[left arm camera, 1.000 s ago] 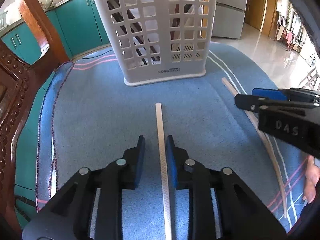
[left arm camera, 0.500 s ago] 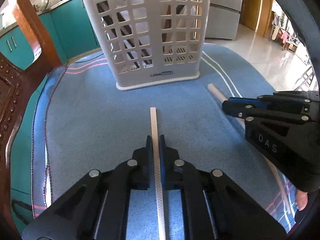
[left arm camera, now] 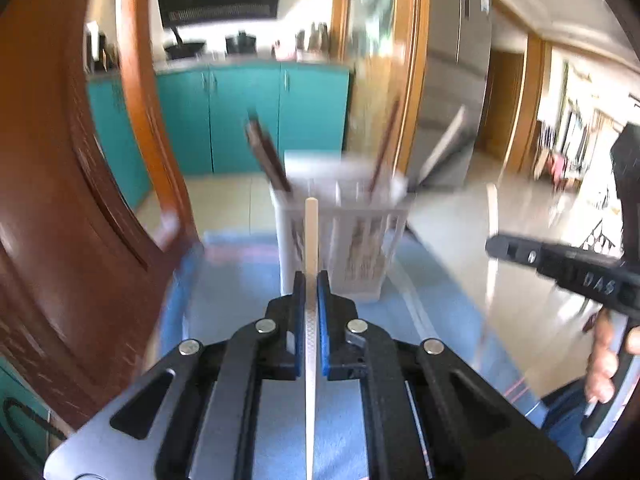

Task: Organize utensils
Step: 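Lift both pale chopsticks over the white holder and release them inside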

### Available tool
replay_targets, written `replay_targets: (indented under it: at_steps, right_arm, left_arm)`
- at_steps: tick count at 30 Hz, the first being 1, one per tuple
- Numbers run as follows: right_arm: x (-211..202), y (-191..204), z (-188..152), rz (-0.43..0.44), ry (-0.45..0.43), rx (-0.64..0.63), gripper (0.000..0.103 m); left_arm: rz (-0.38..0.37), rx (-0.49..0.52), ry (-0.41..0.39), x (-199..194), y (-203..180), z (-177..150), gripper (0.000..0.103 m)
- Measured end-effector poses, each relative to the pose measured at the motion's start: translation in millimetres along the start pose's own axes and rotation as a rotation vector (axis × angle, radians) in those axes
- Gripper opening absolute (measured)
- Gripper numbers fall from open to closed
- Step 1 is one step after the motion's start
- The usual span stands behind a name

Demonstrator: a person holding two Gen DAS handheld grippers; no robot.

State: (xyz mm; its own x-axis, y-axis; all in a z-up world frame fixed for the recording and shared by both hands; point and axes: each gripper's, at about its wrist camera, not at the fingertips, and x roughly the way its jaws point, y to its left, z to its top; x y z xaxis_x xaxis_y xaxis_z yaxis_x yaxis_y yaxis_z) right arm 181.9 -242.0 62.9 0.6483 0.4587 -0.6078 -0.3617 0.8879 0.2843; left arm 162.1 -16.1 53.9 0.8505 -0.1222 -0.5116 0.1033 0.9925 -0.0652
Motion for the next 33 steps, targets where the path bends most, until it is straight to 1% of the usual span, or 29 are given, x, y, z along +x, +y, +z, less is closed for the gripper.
replay_targets:
  at_steps: [3, 6, 9, 11, 13, 14, 15, 16, 19, 21, 24, 28, 32, 33]
  right_arm:
    - [-18, 0, 28, 0.050, -0.066, 0.021, 0.006]
    - [-38, 3, 49, 0.069, -0.147, 0.016, 0.006]
    - [-55, 9, 86, 0.069, -0.262, 0.013, 0.007]
    - [-64, 14, 102, 0.070, -0.333, 0.018, 0.007]
    - [-70, 16, 116, 0.034, -0.425, 0.021, 0.007]
    - [-71, 17, 120, -0.001, -0.470, 0.012, 0.007]
    - [-67, 17, 123, -0.040, -0.493, 0.001, 0.007]
    - [-62, 17, 125, -0.057, -0.490, -0.004, 0.007]
    - [-31, 9, 123, -0.067, -0.432, -0.003, 0.007]
    - [-7, 1, 118, -0.080, -0.373, -0.010, 0.007]
    - [16, -8, 114, -0.086, -0.310, 0.000, 0.007]
    - [35, -8, 110, -0.075, -0.250, -0.014, 0.007]
    - [43, -8, 107, -0.080, -0.219, -0.016, 0.007]
    - [42, -7, 106, -0.084, -0.219, -0.016, 0.010]
  left_arm:
    - [0.007, 0.011, -0.118, -33, 0, 31, 0.007]
    - [-0.001, 0.030, -0.238, -61, -6, 68, 0.007]
    - [-0.015, 0.032, -0.305, -72, -7, 100, 0.007]
    - [-0.008, 0.032, -0.353, -74, -7, 123, 0.007]
    - [0.001, 0.032, -0.369, -72, -10, 141, 0.007]
    - [0.001, 0.031, -0.370, -70, -11, 148, 0.007]
    - [0.009, 0.034, -0.368, -67, -11, 154, 0.007]
    - [0.019, 0.042, -0.364, -60, -10, 159, 0.007]
    - [0.075, 0.066, -0.350, -42, -14, 169, 0.007]
    - [0.085, 0.053, -0.336, -28, -13, 173, 0.007]
    - [0.105, 0.039, -0.317, -6, -13, 178, 0.007]
    - [0.131, 0.040, -0.268, 24, -22, 169, 0.007]
    - [0.153, 0.032, -0.186, 64, -21, 157, 0.007]
    - [0.153, 0.025, -0.161, 74, -19, 151, 0.007]
